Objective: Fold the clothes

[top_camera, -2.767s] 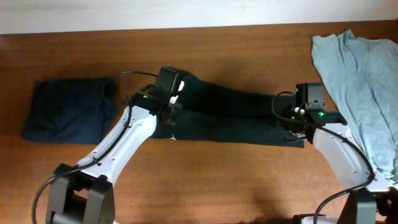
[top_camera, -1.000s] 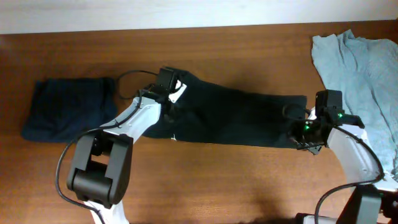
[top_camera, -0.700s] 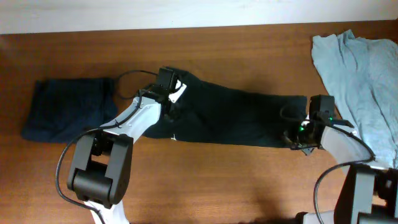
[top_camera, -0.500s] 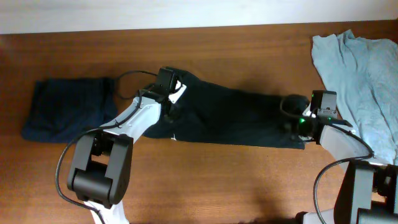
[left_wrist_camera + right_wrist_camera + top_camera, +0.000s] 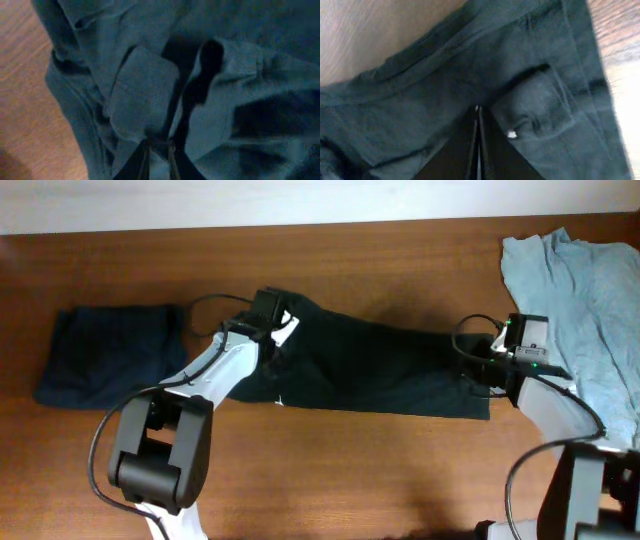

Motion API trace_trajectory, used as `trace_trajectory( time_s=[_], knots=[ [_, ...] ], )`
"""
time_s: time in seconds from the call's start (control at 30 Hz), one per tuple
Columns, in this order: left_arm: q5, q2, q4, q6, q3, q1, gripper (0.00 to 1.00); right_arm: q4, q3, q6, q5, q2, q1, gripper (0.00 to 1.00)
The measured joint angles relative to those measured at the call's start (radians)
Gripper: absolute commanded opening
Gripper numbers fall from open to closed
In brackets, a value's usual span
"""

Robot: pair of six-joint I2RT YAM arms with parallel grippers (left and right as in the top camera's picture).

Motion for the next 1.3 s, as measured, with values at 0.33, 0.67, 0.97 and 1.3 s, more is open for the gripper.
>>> trace_trajectory(
  time_s=[0.33,0.67,0.97,1.3],
  knots=[
    [0.267,0.002,-0.240,0.251,0.130,-0.016,0.32,-0.304,0.024,-0.077,-0.034,-0.099,0.000,0.04],
    [0.325,0.009,-0.269,0.404,0.130,-0.168,0.15,-0.373,0.024,-0.079,-0.038,-0.099,0.000,0.04],
    [0.325,0.113,-0.203,0.415,0.128,-0.173,0.12,-0.373,0.024,-0.078,-0.038,-0.099,0.000,0.04],
    [0.064,0.139,0.053,0.258,0.128,-0.174,0.08,-0.371,0.024,-0.080,-0.038,-0.099,0.000,0.04]
  ],
)
